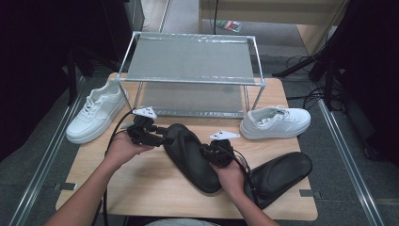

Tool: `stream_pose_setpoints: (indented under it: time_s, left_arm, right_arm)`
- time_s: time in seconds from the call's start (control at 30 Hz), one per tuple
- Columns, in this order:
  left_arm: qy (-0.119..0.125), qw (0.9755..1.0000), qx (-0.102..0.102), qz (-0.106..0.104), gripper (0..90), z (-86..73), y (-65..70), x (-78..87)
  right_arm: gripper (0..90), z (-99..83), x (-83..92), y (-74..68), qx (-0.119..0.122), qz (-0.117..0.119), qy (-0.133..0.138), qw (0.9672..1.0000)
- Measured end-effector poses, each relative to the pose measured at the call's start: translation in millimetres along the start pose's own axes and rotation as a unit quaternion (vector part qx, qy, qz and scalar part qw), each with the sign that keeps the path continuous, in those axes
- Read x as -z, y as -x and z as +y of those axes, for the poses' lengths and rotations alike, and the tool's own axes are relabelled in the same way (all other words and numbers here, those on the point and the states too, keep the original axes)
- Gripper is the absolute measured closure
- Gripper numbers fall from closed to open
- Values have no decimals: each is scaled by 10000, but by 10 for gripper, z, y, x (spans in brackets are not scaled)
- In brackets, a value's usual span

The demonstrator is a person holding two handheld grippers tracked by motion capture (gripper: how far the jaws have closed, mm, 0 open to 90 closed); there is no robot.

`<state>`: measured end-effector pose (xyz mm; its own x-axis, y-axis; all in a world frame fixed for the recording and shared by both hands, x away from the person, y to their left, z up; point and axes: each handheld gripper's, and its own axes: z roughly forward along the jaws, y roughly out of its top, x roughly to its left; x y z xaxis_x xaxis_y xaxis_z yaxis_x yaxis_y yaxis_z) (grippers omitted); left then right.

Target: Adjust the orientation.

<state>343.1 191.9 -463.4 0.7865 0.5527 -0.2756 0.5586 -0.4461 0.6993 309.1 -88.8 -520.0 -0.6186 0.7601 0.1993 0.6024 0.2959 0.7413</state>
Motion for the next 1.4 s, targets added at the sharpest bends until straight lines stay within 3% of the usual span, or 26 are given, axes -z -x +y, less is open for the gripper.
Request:
stream_pose_setpoints:
  time_s: [0.27,0.5,0.8,0.93,1.03,1.23,1.3,1.4]
  left_arm:
    - [40,10000,40,-62,444,-3,5,-3]
    - [45,9999,30,-105,443,-12,5,-9]
    - [37,9999,3,-113,441,-14,5,3]
    - [14,9999,-33,-124,442,-13,13,-16]
    - [-34,9999,-76,-135,444,-9,37,-51]
    - [-88,9997,-66,-196,442,-12,24,-70]
    - [-111,9997,-65,-200,441,-16,24,-74]
    - [-100,9997,-59,-205,441,-15,25,-75]
  right_arm:
    - [841,60,31,45,31,-47,-100,9999]
    - [842,211,96,151,-17,-128,31,9999]
    - [840,498,-55,282,21,-437,58,9990]
    - [840,578,-113,363,-80,-553,98,9984]
    - [838,686,-187,461,-284,-667,161,9972]
    - [835,816,-317,537,-481,-823,196,9953]
    - [833,880,-401,567,-651,-830,234,9941]
    - [831,919,-451,570,-679,-874,249,9935]
